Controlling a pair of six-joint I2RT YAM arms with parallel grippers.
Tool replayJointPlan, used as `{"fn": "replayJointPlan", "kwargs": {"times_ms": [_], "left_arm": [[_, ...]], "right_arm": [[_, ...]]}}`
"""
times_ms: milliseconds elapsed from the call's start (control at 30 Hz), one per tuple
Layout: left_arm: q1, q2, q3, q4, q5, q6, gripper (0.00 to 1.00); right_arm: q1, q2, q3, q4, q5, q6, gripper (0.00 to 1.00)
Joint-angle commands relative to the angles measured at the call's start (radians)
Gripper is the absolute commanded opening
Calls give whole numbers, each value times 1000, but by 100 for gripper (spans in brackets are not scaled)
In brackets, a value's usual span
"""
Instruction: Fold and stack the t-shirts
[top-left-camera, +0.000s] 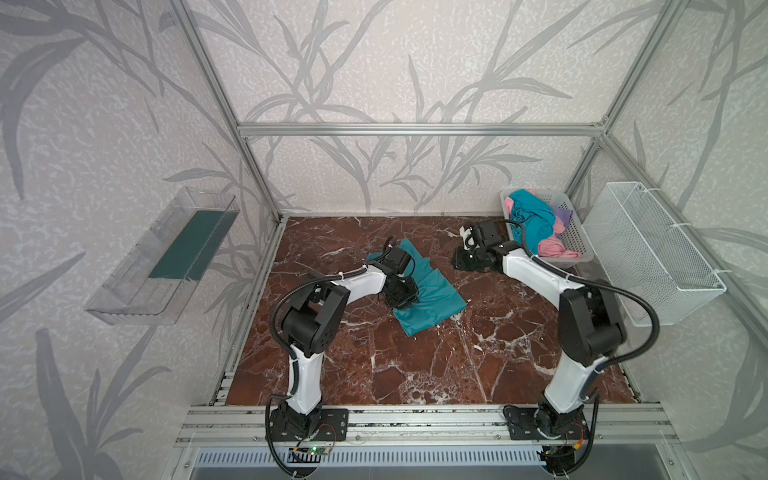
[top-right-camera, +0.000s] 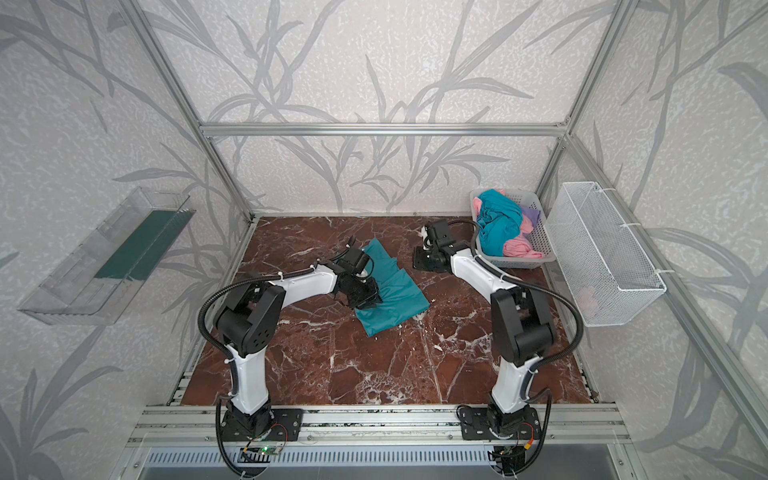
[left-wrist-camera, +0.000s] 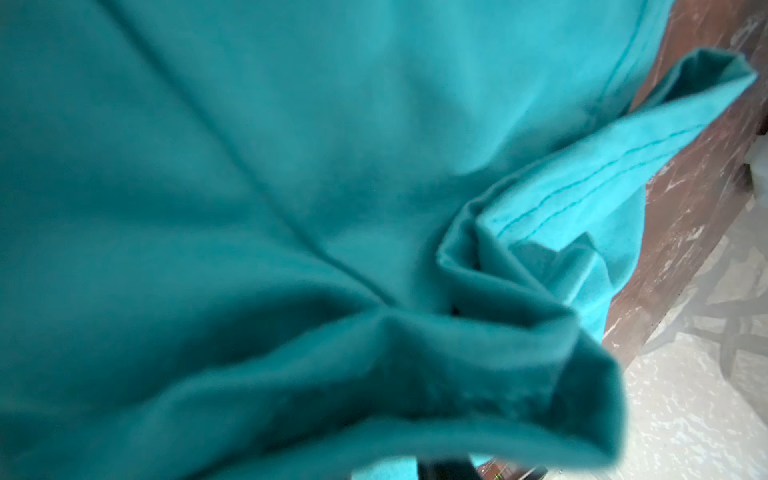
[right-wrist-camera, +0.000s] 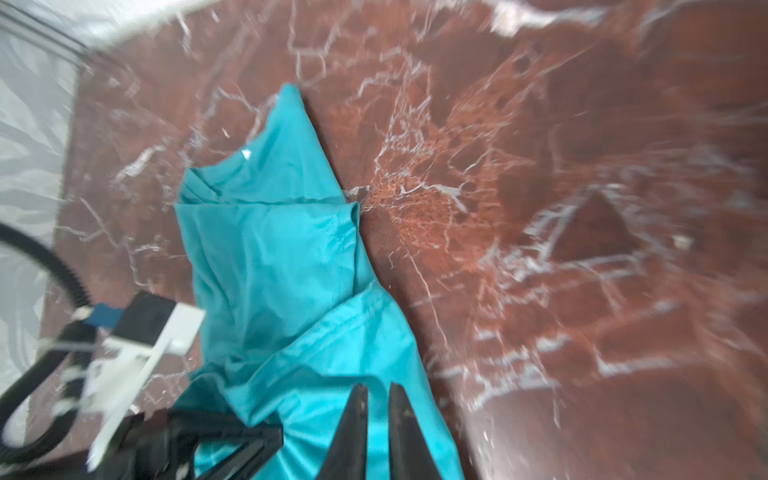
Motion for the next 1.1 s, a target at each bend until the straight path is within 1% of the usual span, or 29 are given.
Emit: {"fn": "replayJointPlan", "kwargs": {"times_ms": [0,33,100,200,267,333,467,667,833,933,1000,1067], "left_arm": [[11,-77,30,-52,-40,-21,33],[12,-92,54,-70,-53,-5,35],[11,-103,100,-94,-69,16,37],[12,-76,165,-123,-71,45,37],[10,-52,192,-138,-57,52,36],[8,-38,187,-131,-50,51,35],[13,-34,156,-131,-66,53,33],[70,-32,127,-149,-75,70,32],[157,-12,127,-186,-92,114,32],[199,3,121,-206,-112,144,32],[217,13,112,-216,-122,159,32],[230,21,104,-224,-131,173,32]], "right_arm": [[18,-104,-114,-15,26,-6,14],[23,-130,-151,-2,7,0,14],[32,-154,-202,30,-47,9,14],[41,-134,-226,59,-134,-1,14],[51,-95,-203,68,-187,-12,14],[66,-49,-153,66,-226,-24,14],[80,104,-45,85,-268,-32,14],[72,318,113,92,-272,-23,13],[46,459,230,69,-246,-15,13],[12,491,252,81,-215,26,13],[-9,489,239,114,-226,56,13],[-18,471,227,123,-234,54,13]]}}
